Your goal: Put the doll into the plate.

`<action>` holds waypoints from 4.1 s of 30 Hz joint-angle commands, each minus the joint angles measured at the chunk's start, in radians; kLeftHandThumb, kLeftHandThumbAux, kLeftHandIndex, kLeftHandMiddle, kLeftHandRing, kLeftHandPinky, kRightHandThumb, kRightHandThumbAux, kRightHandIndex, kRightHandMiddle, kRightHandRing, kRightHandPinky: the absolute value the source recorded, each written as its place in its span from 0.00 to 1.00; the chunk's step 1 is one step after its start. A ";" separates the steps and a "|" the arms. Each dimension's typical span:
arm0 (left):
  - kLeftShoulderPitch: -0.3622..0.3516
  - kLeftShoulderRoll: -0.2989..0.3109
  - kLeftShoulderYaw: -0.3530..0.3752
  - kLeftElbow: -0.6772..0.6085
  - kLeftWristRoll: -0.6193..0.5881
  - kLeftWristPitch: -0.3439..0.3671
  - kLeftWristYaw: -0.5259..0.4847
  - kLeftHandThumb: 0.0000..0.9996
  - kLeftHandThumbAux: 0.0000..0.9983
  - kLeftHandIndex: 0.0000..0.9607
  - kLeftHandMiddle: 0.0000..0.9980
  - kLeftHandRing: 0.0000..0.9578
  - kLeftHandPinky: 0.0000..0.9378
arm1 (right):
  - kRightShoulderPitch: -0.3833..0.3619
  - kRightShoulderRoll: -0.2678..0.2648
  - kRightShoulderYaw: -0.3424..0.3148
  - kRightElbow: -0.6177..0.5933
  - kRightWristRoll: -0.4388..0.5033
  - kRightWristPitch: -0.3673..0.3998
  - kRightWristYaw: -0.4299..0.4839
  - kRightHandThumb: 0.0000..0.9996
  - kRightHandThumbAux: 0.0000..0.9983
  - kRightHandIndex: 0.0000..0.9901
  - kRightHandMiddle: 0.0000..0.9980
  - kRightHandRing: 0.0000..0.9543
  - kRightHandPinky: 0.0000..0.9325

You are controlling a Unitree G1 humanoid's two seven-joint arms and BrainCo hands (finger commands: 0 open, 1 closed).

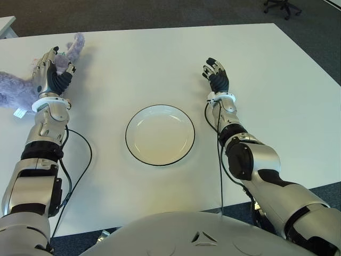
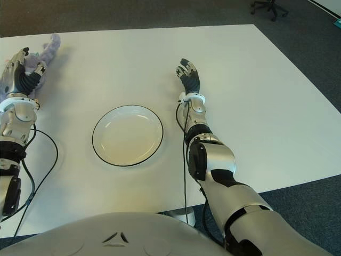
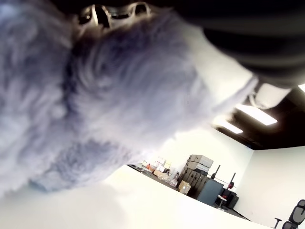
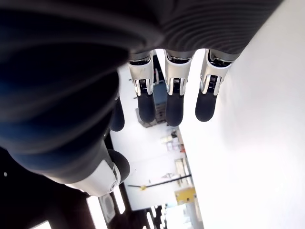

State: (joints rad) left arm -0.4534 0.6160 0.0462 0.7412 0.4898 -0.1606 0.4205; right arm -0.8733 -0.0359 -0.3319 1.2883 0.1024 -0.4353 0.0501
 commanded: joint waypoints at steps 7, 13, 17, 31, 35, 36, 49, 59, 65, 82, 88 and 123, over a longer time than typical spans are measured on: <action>-0.012 -0.009 -0.008 0.039 -0.056 0.004 -0.061 0.63 0.34 0.09 0.13 0.15 0.24 | 0.062 0.013 0.004 0.036 -0.006 0.020 -0.025 0.56 0.79 0.18 0.14 0.14 0.17; -0.017 -0.020 -0.004 0.039 -0.078 0.025 -0.047 0.69 0.36 0.18 0.16 0.21 0.32 | 0.063 0.017 0.003 0.033 -0.003 0.008 -0.024 0.55 0.79 0.18 0.13 0.14 0.17; -0.023 -0.029 -0.005 0.036 -0.078 0.056 -0.027 0.72 0.37 0.23 0.23 0.28 0.36 | 0.069 0.009 -0.002 0.039 0.001 0.015 -0.012 0.55 0.78 0.18 0.13 0.13 0.16; -0.032 -0.025 -0.043 0.044 -0.025 0.105 0.078 0.72 0.67 0.45 0.27 0.24 0.27 | 0.059 0.009 0.006 0.036 -0.008 0.007 -0.019 0.55 0.77 0.20 0.14 0.13 0.17; -0.033 -0.021 -0.049 0.053 -0.027 0.087 0.084 0.73 0.67 0.45 0.29 0.26 0.30 | 0.060 0.011 0.013 0.041 -0.019 0.010 -0.030 0.55 0.78 0.20 0.14 0.14 0.17; -0.033 -0.020 -0.050 0.055 -0.028 0.082 0.085 0.72 0.67 0.45 0.28 0.26 0.29 | 0.061 0.013 0.014 0.043 -0.022 0.009 -0.033 0.56 0.78 0.20 0.14 0.13 0.16; -0.052 -0.013 -0.055 0.101 -0.041 0.054 0.069 0.72 0.67 0.46 0.29 0.25 0.28 | 0.056 0.002 0.018 0.043 -0.028 0.011 -0.033 0.57 0.79 0.21 0.14 0.13 0.14; -0.064 -0.016 -0.066 0.127 -0.036 0.031 0.101 0.72 0.67 0.46 0.31 0.28 0.33 | 0.048 -0.001 0.015 0.043 -0.021 0.019 -0.013 0.53 0.81 0.20 0.14 0.13 0.16; -0.072 -0.016 -0.072 0.143 -0.035 0.012 0.128 0.72 0.68 0.46 0.34 0.33 0.40 | 0.047 0.003 0.013 0.045 -0.021 0.023 -0.013 0.51 0.81 0.18 0.14 0.13 0.15; -0.074 -0.019 -0.073 0.130 -0.040 0.015 0.133 0.72 0.68 0.45 0.38 0.40 0.45 | 0.051 0.024 0.021 0.044 -0.028 0.025 -0.045 0.57 0.79 0.20 0.14 0.13 0.16; -0.075 -0.022 -0.073 0.107 -0.044 0.033 0.115 0.72 0.68 0.45 0.39 0.41 0.46 | 0.068 0.024 0.015 0.037 -0.014 0.010 -0.031 0.57 0.79 0.18 0.13 0.12 0.14; -0.179 -0.040 -0.146 0.068 -0.001 0.001 0.085 0.85 0.65 0.46 0.49 0.69 0.70 | 0.058 0.054 0.041 0.022 -0.021 0.050 -0.031 0.58 0.85 0.17 0.13 0.12 0.15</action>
State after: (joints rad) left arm -0.6197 0.5937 -0.0864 0.8183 0.4730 -0.1665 0.5055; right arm -0.8727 0.0027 -0.2885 1.2730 0.0755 -0.4357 0.0191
